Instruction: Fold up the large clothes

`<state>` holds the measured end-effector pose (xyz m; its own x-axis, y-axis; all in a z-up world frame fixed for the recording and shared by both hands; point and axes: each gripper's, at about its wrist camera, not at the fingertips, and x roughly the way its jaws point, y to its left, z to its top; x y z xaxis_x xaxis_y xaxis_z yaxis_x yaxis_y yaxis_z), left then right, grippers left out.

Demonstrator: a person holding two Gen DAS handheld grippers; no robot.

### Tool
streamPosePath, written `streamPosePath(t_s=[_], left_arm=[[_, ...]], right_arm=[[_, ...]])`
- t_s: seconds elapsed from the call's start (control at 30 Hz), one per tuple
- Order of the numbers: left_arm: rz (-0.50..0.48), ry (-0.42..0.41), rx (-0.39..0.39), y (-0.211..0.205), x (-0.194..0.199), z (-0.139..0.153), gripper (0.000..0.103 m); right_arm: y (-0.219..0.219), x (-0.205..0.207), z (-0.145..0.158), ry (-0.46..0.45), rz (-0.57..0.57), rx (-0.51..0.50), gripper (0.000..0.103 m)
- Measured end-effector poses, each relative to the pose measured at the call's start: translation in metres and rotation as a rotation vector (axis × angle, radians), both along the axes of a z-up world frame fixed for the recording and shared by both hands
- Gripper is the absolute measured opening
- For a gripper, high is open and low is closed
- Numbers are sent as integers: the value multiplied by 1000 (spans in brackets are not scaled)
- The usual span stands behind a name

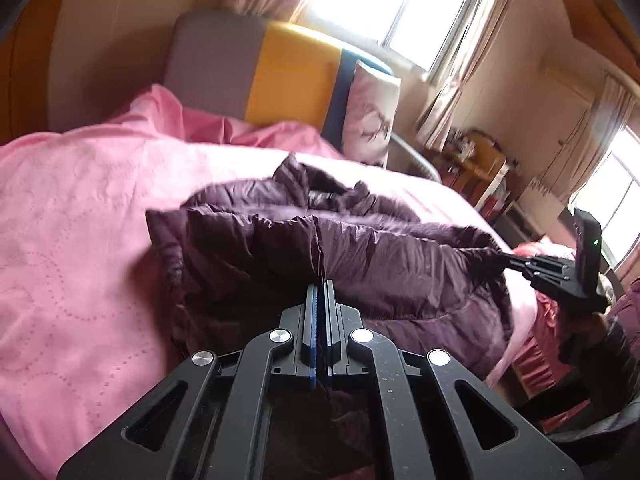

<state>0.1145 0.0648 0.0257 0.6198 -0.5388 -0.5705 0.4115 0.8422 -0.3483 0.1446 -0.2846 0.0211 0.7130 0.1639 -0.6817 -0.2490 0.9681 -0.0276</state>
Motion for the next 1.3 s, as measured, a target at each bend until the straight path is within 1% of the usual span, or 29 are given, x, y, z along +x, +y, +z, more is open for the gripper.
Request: streamPosePath(t_s=[0.1, 0.17, 0.23, 0.3, 0.33, 0.4, 0.47, 0.53, 0.6, 0.63, 0.67, 0.7, 0.73, 0.77, 0.8, 0.83, 0.87, 0.9, 0.93, 0.97, 1.03, 1.07, 1.1, 1.13, 1.17, 1.2, 1.23, 1.27, 1.3], left_arm=[[-1, -51, -35, 4, -5, 21, 2], [-1, -73, -63, 3, 2, 32, 2], [10, -87, -81, 3, 11, 38, 2], [34, -82, -96, 3, 28, 41, 2], [47, -71, -104, 4, 40, 41, 2], [78, -48, -81, 0, 66, 36, 2], [96, 7, -60, -5, 91, 24, 2], [118, 69, -20, -11, 116, 7, 2], [137, 125, 23, -18, 134, -9, 2], [128, 152, 31, -20, 139, -15, 2], [125, 159, 29, -21, 139, -16, 2], [130, 144, 20, -19, 135, -12, 2], [138, 126, 19, -17, 132, -8, 2], [144, 110, 20, -13, 128, -5, 2], [151, 101, 16, -7, 123, -1, 15], [159, 93, 9, 0, 119, 1, 28], [176, 72, -2, 10, 112, 3, 58], [189, 54, -11, 18, 109, 2, 74], [195, 46, -18, 25, 105, 0, 75], [183, 67, -25, 32, 102, -6, 75], [164, 117, -48, 38, 99, -19, 75], [148, 148, -64, 40, 98, -28, 75], [131, 168, -66, 37, 96, -35, 74], [110, 186, -65, 33, 94, -42, 67], [96, 198, -63, 30, 93, -48, 37], [99, 212, -48, 27, 94, -53, 21], [101, 212, -49, 26, 93, -55, 17], [106, 198, -58, 27, 91, -53, 8], [112, 173, -53, 26, 89, -46, 6]], right_arm=[[-5, 1, 23, -68, -35, 35, 0], [-8, 7, 35, -105, -53, 60, 0], [-9, 21, 43, -133, -91, 61, 0], [-9, 40, 42, -139, -125, 58, 0], [-9, 53, 38, -133, -145, 44, 0], [-9, 82, 24, -96, -182, 24, 0], [-11, 108, 7, -44, -215, 19, 0], [-13, 133, -17, 18, -253, 8, 0], [-17, 146, -36, 81, -278, 32, 0], [-19, 146, -38, 89, -283, 44, 0], [-22, 143, -36, 82, -280, 63, 0], [-26, 137, -31, 70, -275, 89, 6], [-32, 130, -25, 57, -271, 119, 14], [-37, 122, -19, 49, -261, 146, 41], [-44, 112, -12, 35, -245, 181, 62], [-49, 100, -5, 15, -235, 196, 66], [-53, 92, -1, 11, -220, 197, 70], [-56, 83, 0, 25, -197, 195, 78], [-59, 74, -2, 40, -190, 190, 84], [-62, 67, -6, 55, -183, 189, 88], [-65, 59, -20, 99, -180, 176, 87], [-65, 57, -29, 127, -180, 172, 76], [-63, 56, -36, 154, -175, 171, 52], [-59, 57, -41, 172, -168, 175, 39], [-54, 58, -44, 179, -165, 174, 23], [-48, 58, -42, 168, -166, 154, 14], [-44, 57, -37, 152, -165, 140, 10], [-41, 57, -29, 133, -167, 138, 8], [-41, 57, -18, 106, -170, 141, 8]])
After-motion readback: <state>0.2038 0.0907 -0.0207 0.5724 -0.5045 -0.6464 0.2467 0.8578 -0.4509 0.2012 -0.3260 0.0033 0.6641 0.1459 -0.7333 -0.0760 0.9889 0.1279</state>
